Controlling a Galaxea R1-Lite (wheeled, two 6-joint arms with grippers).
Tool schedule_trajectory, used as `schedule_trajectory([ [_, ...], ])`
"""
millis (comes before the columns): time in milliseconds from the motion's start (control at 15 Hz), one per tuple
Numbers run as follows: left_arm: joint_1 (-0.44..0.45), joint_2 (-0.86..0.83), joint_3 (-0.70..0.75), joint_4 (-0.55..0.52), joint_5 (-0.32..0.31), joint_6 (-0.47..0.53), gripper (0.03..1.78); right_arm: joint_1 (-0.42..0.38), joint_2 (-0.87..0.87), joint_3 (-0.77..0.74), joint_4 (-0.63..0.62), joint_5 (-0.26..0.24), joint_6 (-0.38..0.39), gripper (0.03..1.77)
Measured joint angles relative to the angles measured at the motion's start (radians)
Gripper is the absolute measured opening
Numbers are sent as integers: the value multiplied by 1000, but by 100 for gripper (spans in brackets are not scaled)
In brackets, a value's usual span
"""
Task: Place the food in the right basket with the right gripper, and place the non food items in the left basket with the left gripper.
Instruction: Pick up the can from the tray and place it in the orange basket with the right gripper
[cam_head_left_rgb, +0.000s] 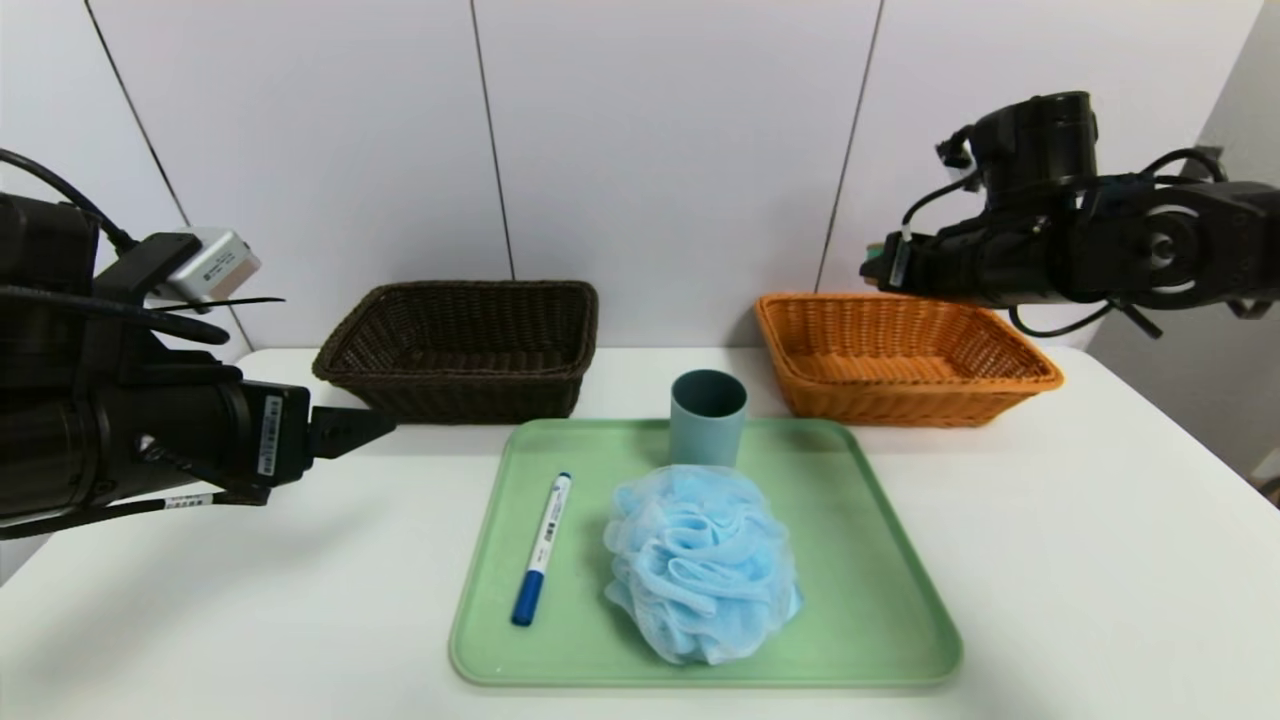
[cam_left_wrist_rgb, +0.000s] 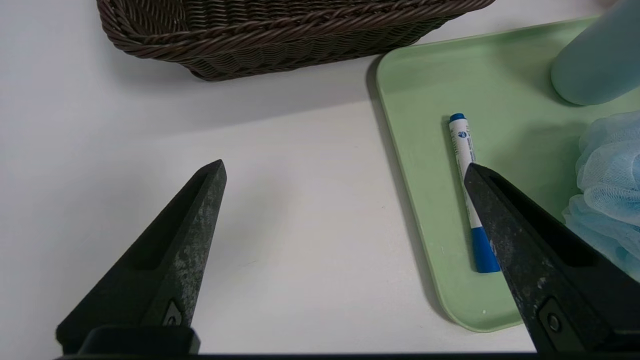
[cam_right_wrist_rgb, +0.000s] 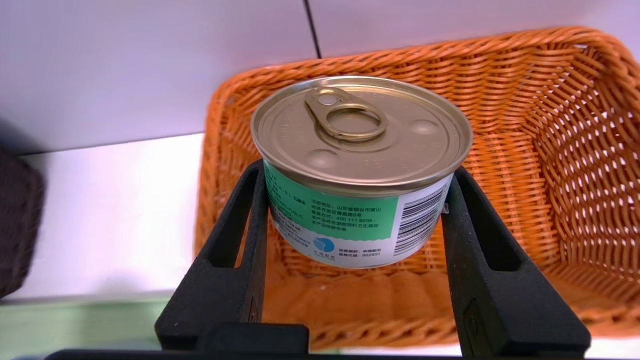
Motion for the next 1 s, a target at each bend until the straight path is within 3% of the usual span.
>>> schedule_trajectory([
  [533, 0, 25, 1, -10, 0, -4, 169, -51, 197, -126, 0, 3, 7, 97],
  [1000, 0, 52, 1, -45, 0, -1, 169, -72, 264, -196, 1, 2, 0, 97],
])
